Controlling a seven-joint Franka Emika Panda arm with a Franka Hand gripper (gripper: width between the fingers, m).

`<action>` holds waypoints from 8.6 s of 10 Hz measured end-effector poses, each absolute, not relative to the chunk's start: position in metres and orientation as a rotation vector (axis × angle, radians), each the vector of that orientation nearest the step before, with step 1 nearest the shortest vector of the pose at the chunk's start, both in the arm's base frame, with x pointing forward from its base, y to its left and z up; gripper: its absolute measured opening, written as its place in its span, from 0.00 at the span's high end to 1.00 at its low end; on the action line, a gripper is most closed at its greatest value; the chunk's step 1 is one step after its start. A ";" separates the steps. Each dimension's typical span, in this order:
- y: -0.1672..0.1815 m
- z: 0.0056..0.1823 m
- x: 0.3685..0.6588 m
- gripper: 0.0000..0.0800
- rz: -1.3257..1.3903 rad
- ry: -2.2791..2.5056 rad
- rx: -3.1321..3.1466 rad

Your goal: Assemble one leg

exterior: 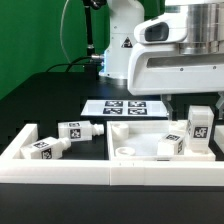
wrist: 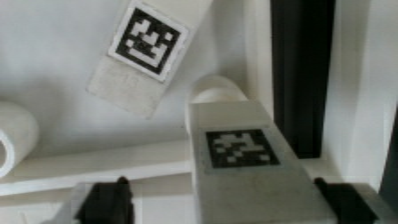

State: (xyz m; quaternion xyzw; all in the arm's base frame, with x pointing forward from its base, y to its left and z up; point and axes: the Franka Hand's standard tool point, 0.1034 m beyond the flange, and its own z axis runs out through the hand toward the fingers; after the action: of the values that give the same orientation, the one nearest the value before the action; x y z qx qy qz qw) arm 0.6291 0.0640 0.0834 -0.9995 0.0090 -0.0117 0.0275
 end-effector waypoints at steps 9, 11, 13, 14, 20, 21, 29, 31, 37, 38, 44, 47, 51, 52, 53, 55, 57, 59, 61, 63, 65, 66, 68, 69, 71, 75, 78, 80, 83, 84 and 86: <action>0.065 0.082 0.631 0.64 -0.121 0.990 -2.863; 0.066 0.082 0.631 0.64 -0.101 1.291 -2.712; 0.067 0.081 0.632 0.64 -0.072 1.558 -2.547; 0.067 0.081 0.632 0.64 -0.058 1.668 -2.473; 0.072 0.084 0.633 0.22 -0.081 1.460 -2.603; 0.072 0.083 0.633 0.22 -0.095 1.319 -2.682; 0.071 0.084 0.635 0.19 -0.153 0.299 -3.081; 0.070 0.084 0.635 0.19 -0.158 0.045 -3.123; 0.068 0.083 0.635 0.64 -0.161 -0.113 -3.132; 0.068 0.083 0.635 0.64 -0.161 -0.115 -3.132; 0.075 0.082 0.637 0.64 -0.259 0.937 -2.877; 0.079 0.081 0.635 0.64 -0.203 1.422 -2.628; 0.079 0.081 0.635 0.41 -0.194 1.423 -2.631; 0.081 0.080 0.634 0.26 -0.196 1.337 -2.682; 0.084 0.080 0.632 0.26 -0.201 1.213 -2.748; 0.083 0.079 0.631 0.19 -0.215 0.823 -2.926; 0.074 0.079 0.632 0.19 -0.236 0.480 -3.025; 0.076 0.077 0.632 0.19 -0.239 0.222 -3.085; 0.077 0.079 0.637 0.19 -0.231 0.029 -3.108; 0.080 0.080 0.638 0.19 -0.231 -0.164 -3.112; 0.082 0.081 0.639 0.19 -0.238 -0.295 -3.111; 0.081 0.081 0.639 0.35 -0.237 -0.347 -3.109; 0.081 0.081 0.639 0.52 -0.237 -0.327 -3.110; 0.081 0.081 0.639 0.64 -0.237 -0.319 -3.110; 0.081 0.081 0.639 0.64 -0.236 -0.268 -3.113; 0.089 0.079 0.641 0.64 -0.245 0.478 -3.037; 0.095 0.078 0.639 0.64 -0.211 1.011 -2.867; 0.102 0.078 0.638 0.64 -0.183 1.315 -2.725; 0.108 0.078 0.637 0.64 -0.136 1.590 -2.559; 0.108 0.078 0.637 0.64 -0.137 1.577 -2.568; 0.107 0.079 0.636 0.55 -0.144 1.447 -2.651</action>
Offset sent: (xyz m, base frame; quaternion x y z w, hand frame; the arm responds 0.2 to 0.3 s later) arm 0.0000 0.0000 0.0000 0.0000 0.0000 0.0000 1.0000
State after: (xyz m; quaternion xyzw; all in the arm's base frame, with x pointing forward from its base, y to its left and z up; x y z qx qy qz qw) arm 0.6362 0.1069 0.0785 -0.8752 0.4779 -0.0476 0.0589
